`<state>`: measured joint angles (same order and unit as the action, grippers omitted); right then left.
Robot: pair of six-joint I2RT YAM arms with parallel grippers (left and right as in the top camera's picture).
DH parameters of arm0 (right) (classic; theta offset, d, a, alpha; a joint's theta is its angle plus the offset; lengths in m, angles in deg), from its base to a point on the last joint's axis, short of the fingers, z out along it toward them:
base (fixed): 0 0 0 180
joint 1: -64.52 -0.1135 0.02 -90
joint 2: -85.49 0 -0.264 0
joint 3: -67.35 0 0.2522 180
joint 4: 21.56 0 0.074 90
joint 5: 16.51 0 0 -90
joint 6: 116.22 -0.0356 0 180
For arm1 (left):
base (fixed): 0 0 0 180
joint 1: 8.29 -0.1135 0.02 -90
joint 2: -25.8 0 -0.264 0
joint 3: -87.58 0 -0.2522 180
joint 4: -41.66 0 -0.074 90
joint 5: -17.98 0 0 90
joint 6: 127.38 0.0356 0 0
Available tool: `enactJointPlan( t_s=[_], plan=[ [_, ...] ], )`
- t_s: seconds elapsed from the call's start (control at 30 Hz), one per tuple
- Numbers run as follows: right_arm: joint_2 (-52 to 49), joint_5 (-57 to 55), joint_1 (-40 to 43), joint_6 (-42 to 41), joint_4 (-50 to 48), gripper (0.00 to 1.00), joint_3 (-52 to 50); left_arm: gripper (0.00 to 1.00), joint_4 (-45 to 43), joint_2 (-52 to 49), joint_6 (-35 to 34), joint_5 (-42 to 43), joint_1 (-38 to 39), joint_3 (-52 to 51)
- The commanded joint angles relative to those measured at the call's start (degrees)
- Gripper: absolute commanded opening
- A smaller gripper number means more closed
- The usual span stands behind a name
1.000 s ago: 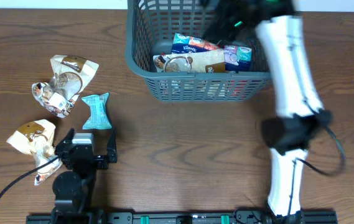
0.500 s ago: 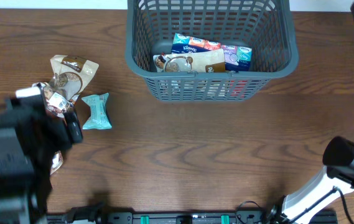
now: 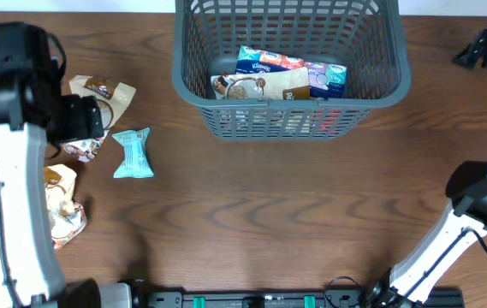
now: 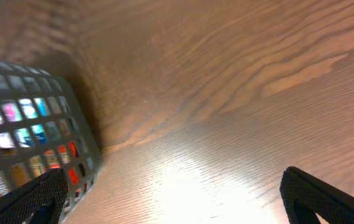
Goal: Pack container
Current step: 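Reach the left gripper to the mint-green wipes packet and grasp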
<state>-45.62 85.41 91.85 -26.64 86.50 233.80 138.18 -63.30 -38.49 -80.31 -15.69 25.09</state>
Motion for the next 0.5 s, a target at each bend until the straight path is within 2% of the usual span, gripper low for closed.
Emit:
enactJointPlan(
  t_s=[0.0, 0.17, 0.47],
  plan=[
    [-3.3, -0.2, -1.6, 1.8, 0.2, 0.99, -0.2, 0.99, -0.4, -3.2, -0.5, 0.8, -0.1, 1.0],
    [-5.3, -1.7, -3.0, 2.0, -1.1, 0.99, -0.3, 0.93, -5.8, -5.0, 0.0, 5.0, -0.1, -1.2],
    [-5.4, -1.7, -4.1, 2.0, -2.8, 0.99, -1.2, 0.93, -21.8, -0.7, 3.6, 10.8, -0.1, -18.8]
  ],
)
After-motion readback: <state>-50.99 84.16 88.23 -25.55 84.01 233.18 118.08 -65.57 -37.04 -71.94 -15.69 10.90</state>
